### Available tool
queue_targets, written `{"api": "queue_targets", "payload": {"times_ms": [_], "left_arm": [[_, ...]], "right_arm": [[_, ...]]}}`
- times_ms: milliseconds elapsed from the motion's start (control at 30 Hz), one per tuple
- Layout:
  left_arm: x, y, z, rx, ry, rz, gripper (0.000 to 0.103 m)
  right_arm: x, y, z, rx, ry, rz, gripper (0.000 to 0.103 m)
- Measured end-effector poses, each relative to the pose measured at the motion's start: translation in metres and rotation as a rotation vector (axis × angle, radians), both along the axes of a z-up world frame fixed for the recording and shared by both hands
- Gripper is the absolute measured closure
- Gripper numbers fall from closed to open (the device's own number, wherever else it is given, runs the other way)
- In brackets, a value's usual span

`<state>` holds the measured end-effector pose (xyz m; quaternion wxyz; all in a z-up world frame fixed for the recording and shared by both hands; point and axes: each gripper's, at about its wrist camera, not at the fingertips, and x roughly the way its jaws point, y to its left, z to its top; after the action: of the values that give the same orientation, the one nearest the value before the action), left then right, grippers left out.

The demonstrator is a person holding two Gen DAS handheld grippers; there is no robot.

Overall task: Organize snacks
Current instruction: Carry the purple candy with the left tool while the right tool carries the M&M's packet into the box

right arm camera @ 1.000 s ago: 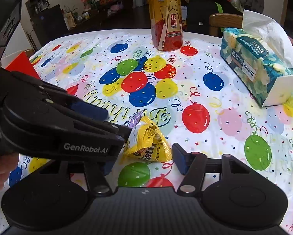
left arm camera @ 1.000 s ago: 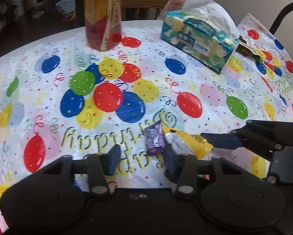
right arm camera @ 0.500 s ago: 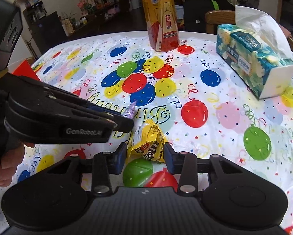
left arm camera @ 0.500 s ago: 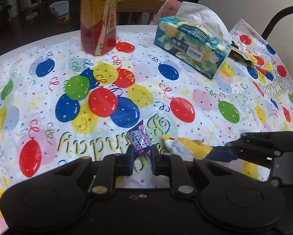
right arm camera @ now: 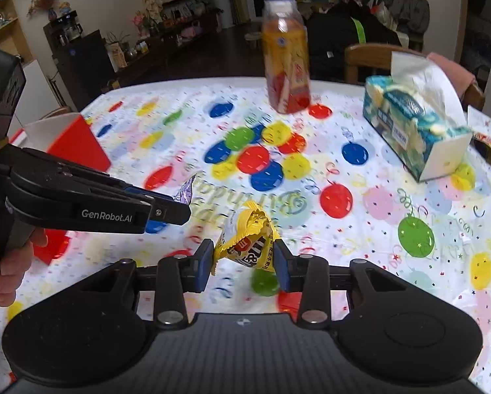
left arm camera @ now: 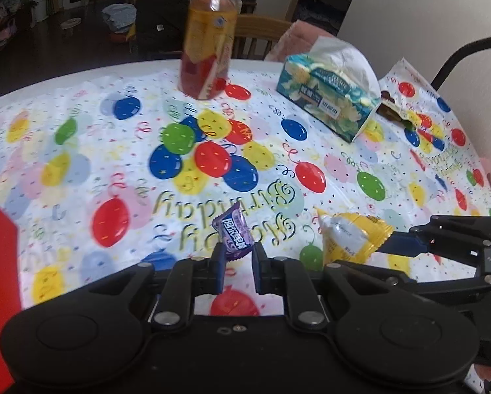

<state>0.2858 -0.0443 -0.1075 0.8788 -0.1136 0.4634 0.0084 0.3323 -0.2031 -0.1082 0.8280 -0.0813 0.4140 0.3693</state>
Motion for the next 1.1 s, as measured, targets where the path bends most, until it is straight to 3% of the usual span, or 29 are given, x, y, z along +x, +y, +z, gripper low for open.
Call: {"api": "queue_targets", "payload": {"times_ms": [600, 1100], "left_arm": [[-0.116, 0.087, 0.063, 0.041, -0.085, 0.117, 0.09], [-0.196, 0.186, 0.076, 0.075, -0.095, 0.243, 0.09]], "right_arm": [[-0.096, 0.096, 0.071, 0.057, -0.086, 0.127, 0.065], [-0.155, 0.212, 0.076, 0.053, -0.101, 0.249, 0.065]]}}
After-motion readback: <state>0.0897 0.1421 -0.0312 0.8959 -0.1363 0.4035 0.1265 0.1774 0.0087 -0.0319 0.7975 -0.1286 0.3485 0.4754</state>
